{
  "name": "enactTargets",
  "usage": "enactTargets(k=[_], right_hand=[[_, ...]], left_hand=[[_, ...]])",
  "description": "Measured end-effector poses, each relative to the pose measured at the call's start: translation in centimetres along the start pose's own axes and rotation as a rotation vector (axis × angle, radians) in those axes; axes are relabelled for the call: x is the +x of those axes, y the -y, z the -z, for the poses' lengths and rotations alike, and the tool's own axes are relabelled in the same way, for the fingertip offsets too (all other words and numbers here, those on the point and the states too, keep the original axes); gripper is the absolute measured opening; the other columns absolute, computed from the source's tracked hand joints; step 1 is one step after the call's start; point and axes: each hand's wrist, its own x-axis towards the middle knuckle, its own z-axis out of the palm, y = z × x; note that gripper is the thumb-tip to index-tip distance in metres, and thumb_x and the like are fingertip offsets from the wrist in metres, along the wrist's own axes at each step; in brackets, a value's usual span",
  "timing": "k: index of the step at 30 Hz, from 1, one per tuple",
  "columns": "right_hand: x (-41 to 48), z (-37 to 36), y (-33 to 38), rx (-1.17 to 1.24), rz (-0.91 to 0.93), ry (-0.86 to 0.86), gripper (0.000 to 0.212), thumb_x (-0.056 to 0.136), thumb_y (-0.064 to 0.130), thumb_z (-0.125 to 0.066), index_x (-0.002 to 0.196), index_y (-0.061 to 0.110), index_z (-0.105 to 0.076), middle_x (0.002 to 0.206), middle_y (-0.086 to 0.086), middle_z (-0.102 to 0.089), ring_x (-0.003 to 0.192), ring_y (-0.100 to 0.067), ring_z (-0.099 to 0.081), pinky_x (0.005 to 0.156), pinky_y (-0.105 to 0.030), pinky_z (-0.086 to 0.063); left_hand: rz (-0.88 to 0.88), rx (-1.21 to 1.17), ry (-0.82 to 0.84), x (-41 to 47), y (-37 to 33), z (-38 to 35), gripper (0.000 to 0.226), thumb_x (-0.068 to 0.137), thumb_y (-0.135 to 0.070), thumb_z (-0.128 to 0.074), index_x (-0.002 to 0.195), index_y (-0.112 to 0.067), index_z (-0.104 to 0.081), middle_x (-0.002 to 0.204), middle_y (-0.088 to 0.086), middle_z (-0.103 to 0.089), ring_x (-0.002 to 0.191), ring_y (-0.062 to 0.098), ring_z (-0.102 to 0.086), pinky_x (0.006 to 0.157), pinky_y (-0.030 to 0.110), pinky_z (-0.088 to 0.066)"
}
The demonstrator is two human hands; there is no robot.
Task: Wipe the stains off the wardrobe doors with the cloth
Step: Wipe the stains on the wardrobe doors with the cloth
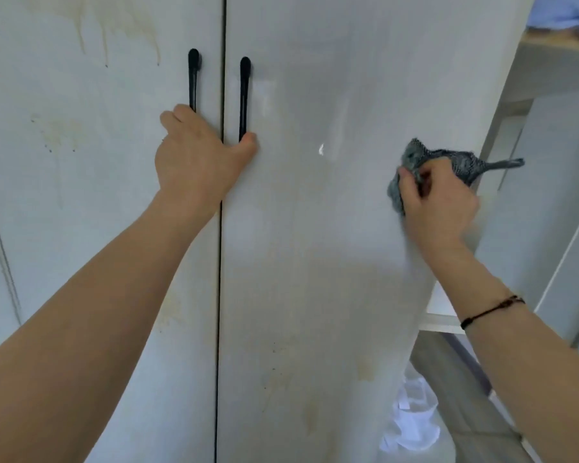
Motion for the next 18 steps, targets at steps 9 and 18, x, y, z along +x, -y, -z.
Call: enactTargets(k=[9,18], right_hand=[[-17.5,-3.4,-1.5,-0.066,0.14,0.053,0.044,0.094,0.053,-0.048,0.066,0.023,-0.034,0.049,0.006,-0.039,0.042,-0.022,-0.044,0.045,-0.024,-0.02],[-27.1,-3.2,-2.8,-0.212,0.243,0.02,0.045,0.098,0.051,-0.051,0.064,0.024,-0.041,0.053,0.006,-0.043,0.048,-0.019,-0.047,0.044,-0.022,-0.018]], left_hand=[[-0.254,0.082,-0.277,-5.3,2.7,-5.2,0.081,0.093,-0.054,-0.053,0.143,0.005,-0.03,0.129,0.019,-0.045,0.105,0.033,-0.053,0.078,0.04,-0.049],[-0.593,0.311,-0.105,-14.2,13.4,-6.8,0.049,0.083,0.003,-0.05,0.132,0.0,-0.046,0.144,0.017,-0.044,0.124,0.035,-0.052,0.082,0.042,-0.05]])
